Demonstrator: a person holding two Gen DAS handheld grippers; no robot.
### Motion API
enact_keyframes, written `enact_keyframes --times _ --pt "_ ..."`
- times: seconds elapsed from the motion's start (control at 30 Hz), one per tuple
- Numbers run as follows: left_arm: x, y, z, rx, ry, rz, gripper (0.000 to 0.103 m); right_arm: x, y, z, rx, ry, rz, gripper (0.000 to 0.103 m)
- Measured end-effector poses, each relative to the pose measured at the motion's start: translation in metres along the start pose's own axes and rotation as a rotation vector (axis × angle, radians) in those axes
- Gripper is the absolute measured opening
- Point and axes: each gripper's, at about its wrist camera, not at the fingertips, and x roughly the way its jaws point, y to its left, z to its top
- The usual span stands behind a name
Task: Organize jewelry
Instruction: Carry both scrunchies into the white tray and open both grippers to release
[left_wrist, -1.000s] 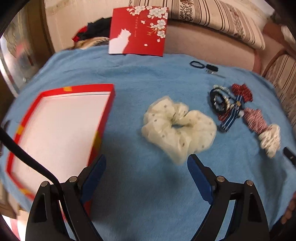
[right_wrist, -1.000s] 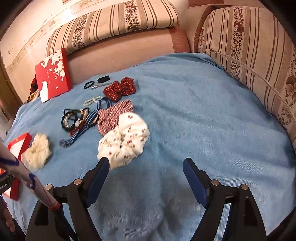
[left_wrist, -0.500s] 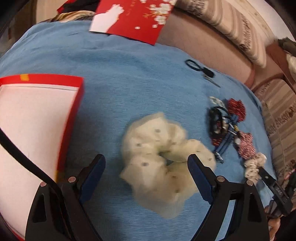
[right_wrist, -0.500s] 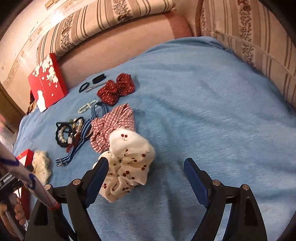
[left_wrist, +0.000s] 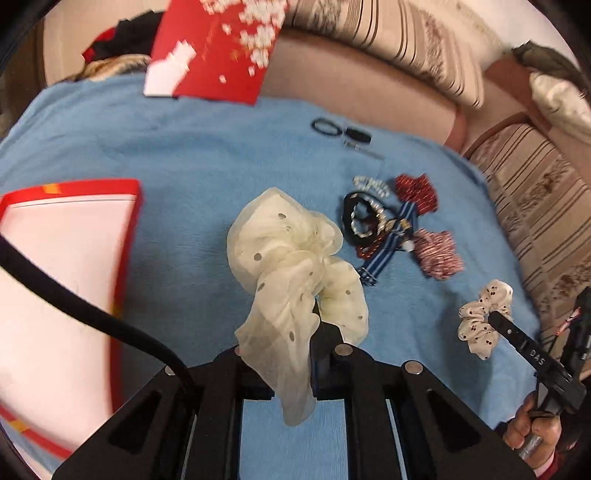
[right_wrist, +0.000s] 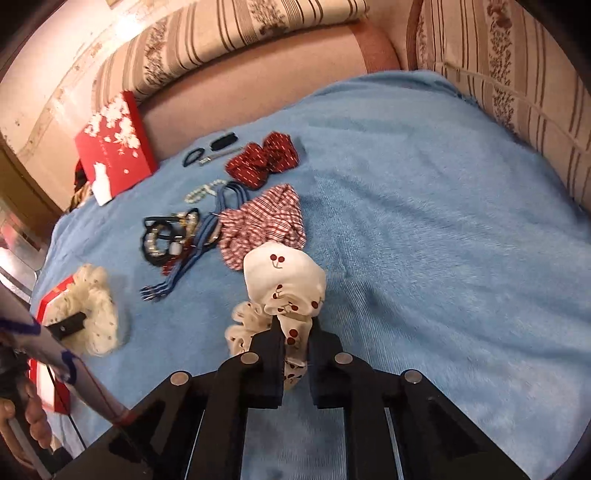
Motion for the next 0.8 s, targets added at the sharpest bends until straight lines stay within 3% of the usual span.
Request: enact_keyframes --times 0.2,0.37,0.53,0.8 --pt "-0.068 0.047 -0.01 -0.037 -0.075 0.06 0.012 -0.046 0.04 -0.002 -0.092 -0.058 0.063 0.011" --pt "-0.103 0.119 -0.023 -0.121 -0.1 0.196 0.012 -0.058 0.095 -0.007 -0.185 -0.052 0.146 0.011" --pt "-0.12 0.185 -0.036 -0.176 -0.078 0.34 0.012 -0.055 0.179 -0.014 -0.312 -0.02 0.226 0.011" --pt "-0.125 0.275 -0.058 -0.312 -0.046 0.412 0.012 -0.012 0.298 -0.025 -0.432 0.061 0.335 0.011"
